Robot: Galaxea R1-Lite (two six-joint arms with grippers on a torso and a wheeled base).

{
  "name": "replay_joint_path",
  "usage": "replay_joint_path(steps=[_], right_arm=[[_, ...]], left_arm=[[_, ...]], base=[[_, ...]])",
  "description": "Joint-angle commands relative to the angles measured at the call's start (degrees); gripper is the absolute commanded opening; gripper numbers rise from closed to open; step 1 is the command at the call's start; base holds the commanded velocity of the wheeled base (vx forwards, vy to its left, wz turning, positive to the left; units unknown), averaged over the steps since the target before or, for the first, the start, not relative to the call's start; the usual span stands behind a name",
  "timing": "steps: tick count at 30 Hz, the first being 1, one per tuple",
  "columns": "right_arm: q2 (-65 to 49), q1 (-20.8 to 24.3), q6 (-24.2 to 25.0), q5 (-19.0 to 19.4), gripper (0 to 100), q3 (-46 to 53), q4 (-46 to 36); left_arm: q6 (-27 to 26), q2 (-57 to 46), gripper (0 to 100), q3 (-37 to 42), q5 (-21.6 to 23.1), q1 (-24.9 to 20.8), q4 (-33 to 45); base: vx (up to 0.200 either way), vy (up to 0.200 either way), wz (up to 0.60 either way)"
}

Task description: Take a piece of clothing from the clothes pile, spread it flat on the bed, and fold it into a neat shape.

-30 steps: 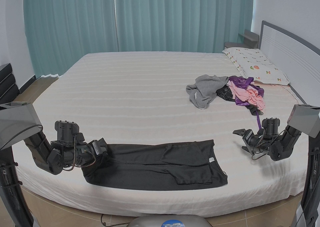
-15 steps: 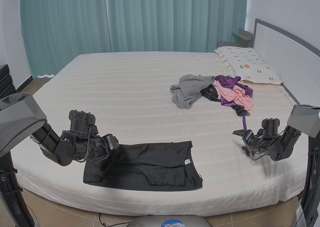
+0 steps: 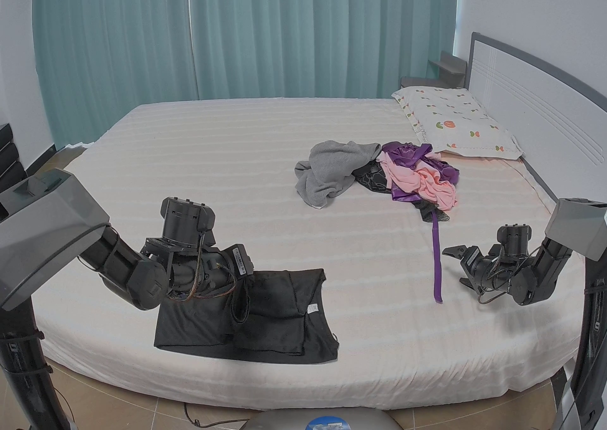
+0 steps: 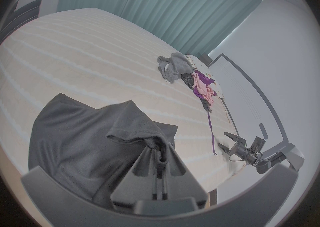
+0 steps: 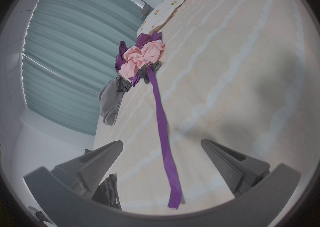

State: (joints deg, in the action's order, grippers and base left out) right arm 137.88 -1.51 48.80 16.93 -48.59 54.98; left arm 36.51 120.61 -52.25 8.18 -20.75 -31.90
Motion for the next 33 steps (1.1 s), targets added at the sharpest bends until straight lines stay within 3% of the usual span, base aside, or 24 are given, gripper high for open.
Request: replay_joint_path(steps=[1, 7, 17, 25, 33], right_arm=[[0.2, 0.0, 0.0, 0.0, 100, 0.0, 0.0], [0.2, 0.0, 0.0, 0.0, 100, 0.1, 0.0], [0.3, 0.1, -0.1, 0.0, 100, 0.1, 0.0], [0.4, 0.1, -0.8, 0.0, 100, 0.1, 0.0], [0.5, 0.1, -0.9, 0.0, 100, 0.1, 0.0]], left_arm=[[0.6, 2.7, 0, -1.8, -1.7, -1.3, 0.1], [3.6, 3.3, 0, -3.7, -2.3, -3.8, 0.3], [3.7, 4.7, 0, -8.0, -2.3, -7.6, 5.3], [4.3, 5.9, 0, -8.7, -2.3, -11.3, 5.4], [4.4, 8.0, 0, -10.0, -2.4, -12.1, 5.3]], base=[[0.0, 0.0, 0.0], [0.0, 0.0, 0.0], [0.0, 0.0, 0.0], [0.0, 0.0, 0.0], [0.0, 0.0, 0.0]])
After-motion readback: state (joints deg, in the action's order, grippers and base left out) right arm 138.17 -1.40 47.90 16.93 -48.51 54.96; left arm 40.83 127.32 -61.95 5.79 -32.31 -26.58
